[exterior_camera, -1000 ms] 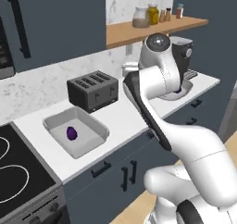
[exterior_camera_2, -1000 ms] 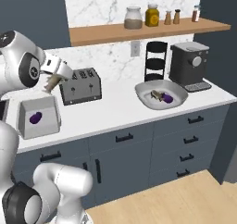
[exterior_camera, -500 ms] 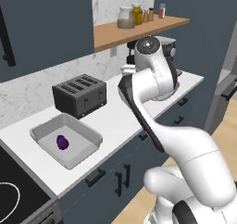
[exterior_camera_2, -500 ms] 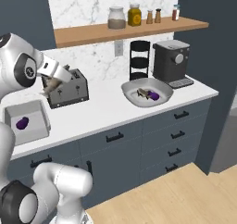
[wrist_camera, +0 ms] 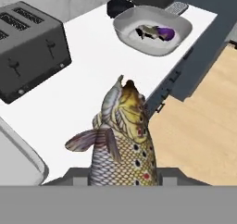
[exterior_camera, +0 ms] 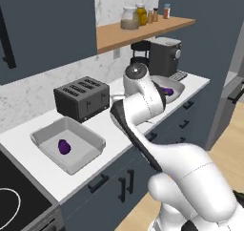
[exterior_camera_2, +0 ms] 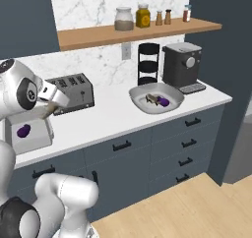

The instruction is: Place one eggplant and one fish in each tupperware on the nearby counter, to pack two identical lunches.

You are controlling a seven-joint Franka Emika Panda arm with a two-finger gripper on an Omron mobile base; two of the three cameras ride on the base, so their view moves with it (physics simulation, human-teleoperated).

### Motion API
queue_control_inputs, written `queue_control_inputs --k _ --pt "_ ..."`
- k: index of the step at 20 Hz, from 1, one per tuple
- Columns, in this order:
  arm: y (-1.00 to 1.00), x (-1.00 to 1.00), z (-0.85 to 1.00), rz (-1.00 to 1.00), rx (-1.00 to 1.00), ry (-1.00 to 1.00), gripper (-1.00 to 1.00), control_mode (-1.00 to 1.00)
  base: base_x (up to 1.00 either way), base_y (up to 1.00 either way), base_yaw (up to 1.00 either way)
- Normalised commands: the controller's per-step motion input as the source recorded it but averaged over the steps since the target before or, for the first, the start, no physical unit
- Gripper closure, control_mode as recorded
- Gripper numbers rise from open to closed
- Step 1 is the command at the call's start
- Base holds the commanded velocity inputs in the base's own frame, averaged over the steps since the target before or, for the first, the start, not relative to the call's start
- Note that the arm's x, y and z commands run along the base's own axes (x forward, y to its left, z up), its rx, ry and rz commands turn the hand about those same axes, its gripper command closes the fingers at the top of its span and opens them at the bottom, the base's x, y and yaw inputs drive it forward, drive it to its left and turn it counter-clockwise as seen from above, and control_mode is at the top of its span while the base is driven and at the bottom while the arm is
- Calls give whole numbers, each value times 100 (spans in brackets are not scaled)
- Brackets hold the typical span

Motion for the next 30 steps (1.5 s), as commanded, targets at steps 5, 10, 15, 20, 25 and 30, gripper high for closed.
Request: queue_control_inputs --k 5,10,15,20,25,30 --pt "92 5 -100 55 0 6 100 -100 0 0 0" --pt "64 40 -47 67 0 21 100 -100 0 0 0" --pt "61 45 53 40 -2 23 100 -100 0 0 0" --pt "100 13 15 5 -19 19 100 -100 0 0 0" --pt "37 17 -33 0 -6 1 100 -100 0 0 0" --pt "0 34 -56 1 0 -4 100 -100 0 0 0"
